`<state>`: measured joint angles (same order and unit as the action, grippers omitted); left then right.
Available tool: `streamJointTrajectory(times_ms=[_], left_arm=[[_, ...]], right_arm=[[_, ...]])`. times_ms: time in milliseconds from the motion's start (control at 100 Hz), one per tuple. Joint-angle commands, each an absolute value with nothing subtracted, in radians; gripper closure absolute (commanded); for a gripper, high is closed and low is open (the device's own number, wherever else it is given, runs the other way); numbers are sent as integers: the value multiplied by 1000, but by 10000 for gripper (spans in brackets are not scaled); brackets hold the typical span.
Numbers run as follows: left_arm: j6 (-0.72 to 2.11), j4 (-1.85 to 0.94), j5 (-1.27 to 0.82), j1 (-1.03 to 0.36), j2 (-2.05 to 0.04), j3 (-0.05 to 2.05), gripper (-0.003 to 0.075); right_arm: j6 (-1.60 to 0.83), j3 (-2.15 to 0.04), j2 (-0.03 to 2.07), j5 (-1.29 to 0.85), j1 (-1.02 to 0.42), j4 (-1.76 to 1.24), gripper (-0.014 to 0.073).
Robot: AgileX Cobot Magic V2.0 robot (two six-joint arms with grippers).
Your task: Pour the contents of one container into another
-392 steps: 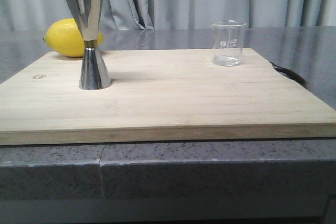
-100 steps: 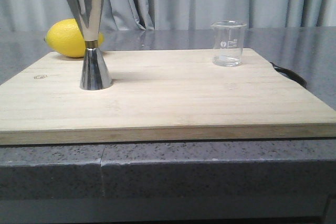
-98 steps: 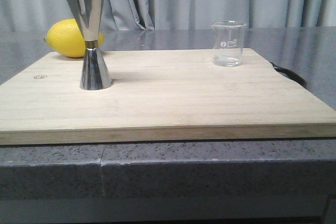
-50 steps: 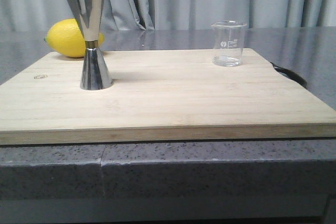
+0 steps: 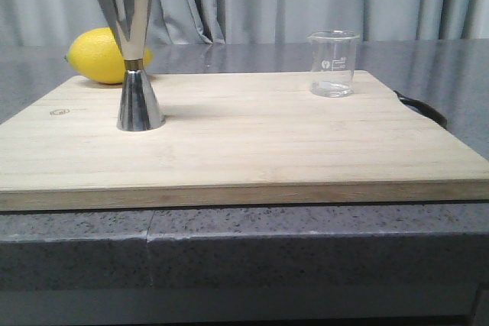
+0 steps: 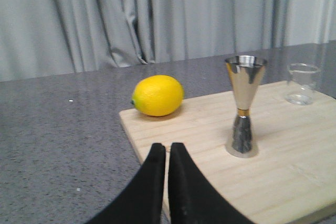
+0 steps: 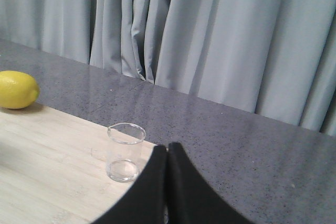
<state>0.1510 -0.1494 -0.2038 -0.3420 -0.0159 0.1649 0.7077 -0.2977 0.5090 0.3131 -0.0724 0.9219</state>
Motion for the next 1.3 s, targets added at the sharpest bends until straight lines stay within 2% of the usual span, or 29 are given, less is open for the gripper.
streamJointTrajectory(times_ms=[0,290,490,1290], left_arm=[[79,-134,-83,-285,6,161,739],[-35,-68,129,-230,33,-11,739],[-84,80,90,-228,33,-9,739],[-86,63,90,-228,33,-9,739]], right_arm=[[704,-324,508,366,-69,910,664],[704,-324,508,366,-69,910,664],[704,-324,508,366,-69,910,664],[704,-324,508,366,-69,910,664]])
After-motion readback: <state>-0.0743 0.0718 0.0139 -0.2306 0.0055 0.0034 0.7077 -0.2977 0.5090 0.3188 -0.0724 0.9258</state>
